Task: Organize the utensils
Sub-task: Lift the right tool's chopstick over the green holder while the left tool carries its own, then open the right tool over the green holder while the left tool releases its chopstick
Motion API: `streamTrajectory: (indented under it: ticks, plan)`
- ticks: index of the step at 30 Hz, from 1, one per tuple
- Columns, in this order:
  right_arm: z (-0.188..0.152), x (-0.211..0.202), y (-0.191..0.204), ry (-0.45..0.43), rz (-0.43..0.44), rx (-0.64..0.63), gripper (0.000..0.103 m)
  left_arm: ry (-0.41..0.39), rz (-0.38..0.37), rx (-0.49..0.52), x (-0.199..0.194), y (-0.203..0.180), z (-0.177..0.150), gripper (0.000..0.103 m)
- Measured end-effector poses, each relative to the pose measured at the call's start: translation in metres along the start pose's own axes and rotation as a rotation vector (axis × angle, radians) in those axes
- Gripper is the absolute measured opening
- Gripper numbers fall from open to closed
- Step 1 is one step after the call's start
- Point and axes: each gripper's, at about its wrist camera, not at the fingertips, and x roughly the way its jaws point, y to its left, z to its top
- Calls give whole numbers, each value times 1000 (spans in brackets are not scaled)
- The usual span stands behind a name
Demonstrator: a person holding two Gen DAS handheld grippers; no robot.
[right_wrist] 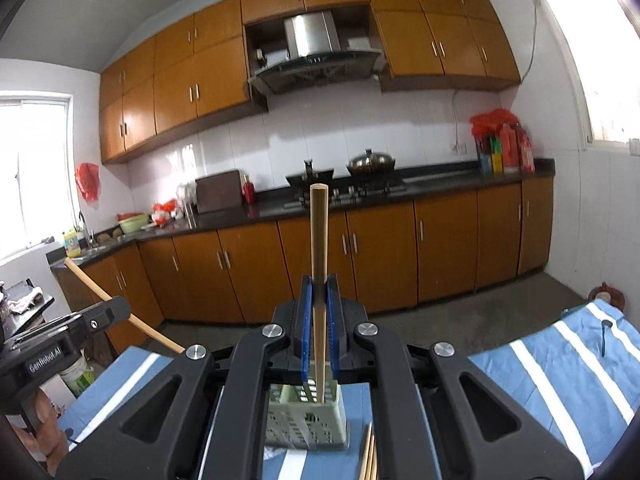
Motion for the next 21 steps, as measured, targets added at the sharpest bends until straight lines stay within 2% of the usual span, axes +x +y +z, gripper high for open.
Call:
streamTrajectory:
  ticks: [5,6,8,9,18,21]
  plan:
    - [-5,-1,3,34,6,3,10,50,3,-5,14,1,-11,8]
    - [-5,-2,3,37,8,4,13,52,5,-10,15,2,-11,9]
    - [-2,-4,4,33,6,8,32,53,4,-15,12,4,-11,10]
    - [-1,-6,4,28,6,10,33,51,4,-17,10,5,-10,11]
    - [3,-41,-7,-15,-15,34,33,-17,22,-59,-28,17,-8,20]
    - [-14,-56,-21,14,-55,53,33,-32,51,-66,-46,25,-17,22]
